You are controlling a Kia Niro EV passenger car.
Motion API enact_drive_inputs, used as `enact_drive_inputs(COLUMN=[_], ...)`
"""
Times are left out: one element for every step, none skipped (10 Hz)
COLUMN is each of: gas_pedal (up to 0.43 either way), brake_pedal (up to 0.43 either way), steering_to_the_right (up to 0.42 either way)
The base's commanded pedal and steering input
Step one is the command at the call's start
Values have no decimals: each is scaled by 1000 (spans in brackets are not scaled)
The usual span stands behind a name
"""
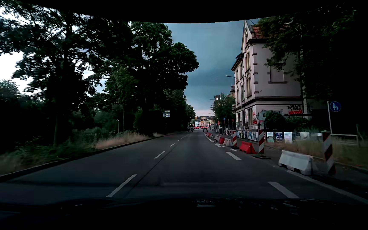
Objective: Follow the waypoints while adhering to traffic rules and regulations
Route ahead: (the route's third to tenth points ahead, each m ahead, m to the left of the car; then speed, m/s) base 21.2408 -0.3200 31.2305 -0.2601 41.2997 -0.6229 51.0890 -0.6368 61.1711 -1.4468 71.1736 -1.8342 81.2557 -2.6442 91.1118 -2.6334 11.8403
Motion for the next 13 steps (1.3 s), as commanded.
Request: enact_drive_inputs(gas_pedal=[67,67,67,67,67,67,67,67,59,59,59,59,59], brake_pedal=[0,0,0,0,0,0,0,0,0,0,0,0,0], steering_to_the_right=[4,3,4,4,4,4,4,4,4,4,4,4,4])
